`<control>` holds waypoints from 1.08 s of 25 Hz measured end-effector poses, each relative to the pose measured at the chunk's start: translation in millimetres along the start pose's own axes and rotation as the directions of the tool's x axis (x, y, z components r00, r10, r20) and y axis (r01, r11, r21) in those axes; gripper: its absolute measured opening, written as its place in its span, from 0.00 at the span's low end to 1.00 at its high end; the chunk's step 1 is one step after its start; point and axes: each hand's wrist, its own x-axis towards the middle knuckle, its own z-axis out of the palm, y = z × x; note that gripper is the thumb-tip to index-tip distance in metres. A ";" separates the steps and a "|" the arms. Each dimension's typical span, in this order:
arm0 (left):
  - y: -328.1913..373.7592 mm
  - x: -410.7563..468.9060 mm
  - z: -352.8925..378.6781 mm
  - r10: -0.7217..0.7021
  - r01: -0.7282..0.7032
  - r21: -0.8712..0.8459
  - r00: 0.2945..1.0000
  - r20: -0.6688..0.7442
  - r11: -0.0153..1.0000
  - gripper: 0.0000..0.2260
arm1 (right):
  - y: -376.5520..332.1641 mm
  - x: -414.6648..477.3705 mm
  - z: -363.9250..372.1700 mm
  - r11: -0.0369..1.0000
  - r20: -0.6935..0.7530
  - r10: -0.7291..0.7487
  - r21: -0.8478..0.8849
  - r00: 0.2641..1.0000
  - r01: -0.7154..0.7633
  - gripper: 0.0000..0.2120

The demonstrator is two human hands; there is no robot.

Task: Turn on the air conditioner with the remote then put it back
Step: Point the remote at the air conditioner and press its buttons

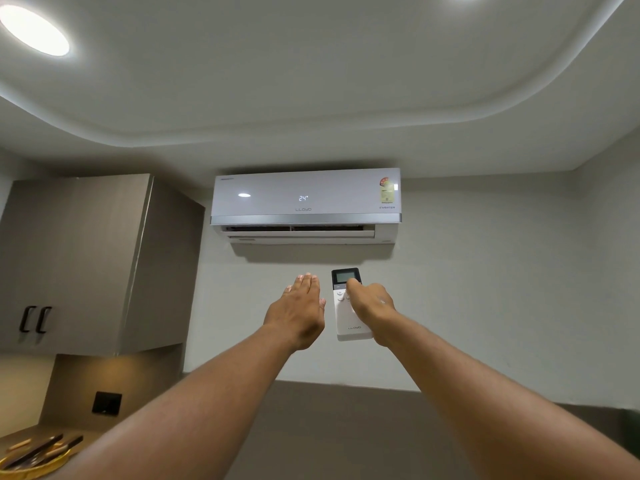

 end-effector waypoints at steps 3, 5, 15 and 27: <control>1.3 1.3 1.4 -0.001 0.001 0.004 1.000 0.000 1.000 0.26 | 1.0 1.4 -0.6 1.000 0.004 0.000 -0.003 1.000 0.000 0.13; 2.1 1.9 2.5 0.001 -0.001 0.006 1.000 0.002 1.000 0.26 | 2.3 2.4 -1.1 1.000 0.003 -0.001 -0.003 1.000 0.001 0.13; 6.6 2.6 7.4 -0.004 0.004 0.010 1.000 0.011 1.000 0.26 | 9.2 6.4 -7.3 1.000 -0.004 0.023 0.015 1.000 -0.022 0.12; 8.0 3.6 9.0 -0.005 0.005 0.018 1.000 0.014 1.000 0.26 | 12.9 8.4 -11.8 0.999 -0.005 0.029 0.027 1.000 -0.029 0.11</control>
